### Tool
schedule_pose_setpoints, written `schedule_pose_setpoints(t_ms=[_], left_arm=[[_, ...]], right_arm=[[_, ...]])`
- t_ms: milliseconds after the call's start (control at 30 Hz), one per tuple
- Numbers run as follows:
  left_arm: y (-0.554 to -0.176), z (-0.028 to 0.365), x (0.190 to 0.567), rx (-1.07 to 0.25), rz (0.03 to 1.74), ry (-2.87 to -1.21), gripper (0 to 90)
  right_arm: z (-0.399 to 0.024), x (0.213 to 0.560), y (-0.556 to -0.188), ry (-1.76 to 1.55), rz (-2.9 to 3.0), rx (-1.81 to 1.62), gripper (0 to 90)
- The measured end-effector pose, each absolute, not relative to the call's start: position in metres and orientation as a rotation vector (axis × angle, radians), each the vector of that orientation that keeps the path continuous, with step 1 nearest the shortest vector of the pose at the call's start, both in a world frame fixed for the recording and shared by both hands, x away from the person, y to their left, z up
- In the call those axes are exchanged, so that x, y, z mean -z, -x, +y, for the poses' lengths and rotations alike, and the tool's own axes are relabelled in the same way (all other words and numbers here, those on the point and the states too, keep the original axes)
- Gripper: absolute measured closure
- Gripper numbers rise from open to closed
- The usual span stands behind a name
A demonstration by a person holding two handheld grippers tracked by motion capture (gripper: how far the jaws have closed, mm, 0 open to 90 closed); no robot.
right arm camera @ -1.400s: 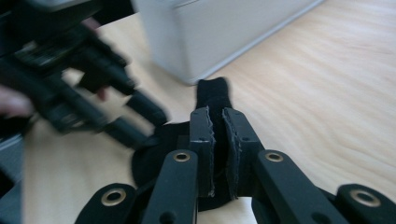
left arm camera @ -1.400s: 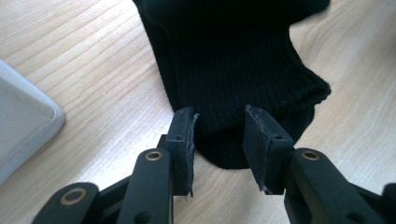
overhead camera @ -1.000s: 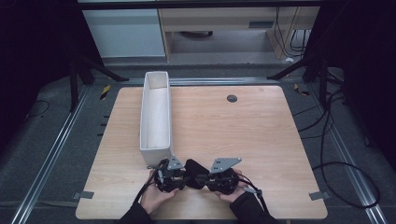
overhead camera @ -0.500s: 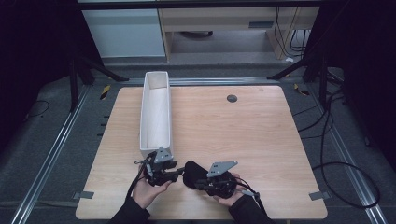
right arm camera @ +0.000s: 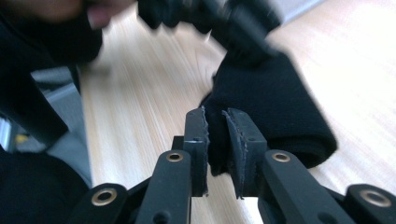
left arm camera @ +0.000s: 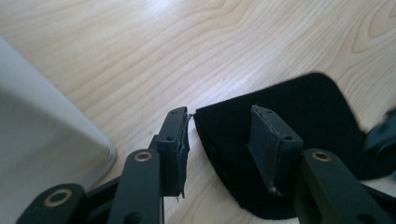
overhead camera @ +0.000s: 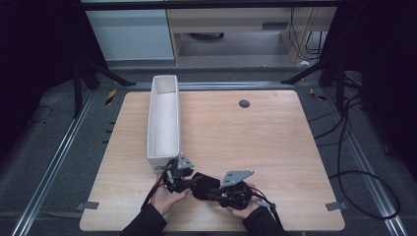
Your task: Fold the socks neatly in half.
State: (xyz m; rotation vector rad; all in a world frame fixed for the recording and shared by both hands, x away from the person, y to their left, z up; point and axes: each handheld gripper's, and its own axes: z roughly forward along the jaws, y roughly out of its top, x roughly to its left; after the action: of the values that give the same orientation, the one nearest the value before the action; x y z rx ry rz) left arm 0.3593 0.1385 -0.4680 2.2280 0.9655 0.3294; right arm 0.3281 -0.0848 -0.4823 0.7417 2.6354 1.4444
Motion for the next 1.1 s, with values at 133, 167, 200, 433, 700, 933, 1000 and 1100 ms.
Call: schedule_pose_setpoints(t_ms=[133,167,200,433,700,933,1000,1100], left_arm=[[-0.354,0.143,0.470,-0.330,0.968,-2.217,55.3],[-0.352,0.144,0.470,-0.334,0.967,-2.217,55.3],[-0.351,0.144,0.470,-0.337,0.967,-2.216,55.3],[-0.340,0.141,0.469,-0.343,0.965,-2.229,54.2],[-0.332,0.146,0.469,-0.298,0.942,-2.234,50.8],[-0.324,0.149,0.473,-0.261,0.934,-2.227,49.6],[-0.323,0.150,0.473,-0.261,0.937,-2.225,49.3],[-0.322,0.149,0.474,-0.261,0.938,-2.225,49.3]], right_arm=[[-0.092,0.473,-0.329,-0.779,2.571,-1.533,74.6],[-0.094,0.472,-0.330,-0.798,2.551,-1.552,73.7],[-0.095,0.470,-0.331,-0.817,2.529,-1.564,72.0],[-0.090,0.472,-0.335,-0.892,2.473,-1.537,72.0],[-0.086,0.487,-0.336,-0.911,2.529,-1.359,72.5],[-0.075,0.489,-0.344,-0.898,2.447,-1.342,72.7],[-0.072,0.491,-0.347,-0.910,2.421,-1.354,71.3],[-0.072,0.486,-0.346,-0.911,2.378,-1.395,70.2]])
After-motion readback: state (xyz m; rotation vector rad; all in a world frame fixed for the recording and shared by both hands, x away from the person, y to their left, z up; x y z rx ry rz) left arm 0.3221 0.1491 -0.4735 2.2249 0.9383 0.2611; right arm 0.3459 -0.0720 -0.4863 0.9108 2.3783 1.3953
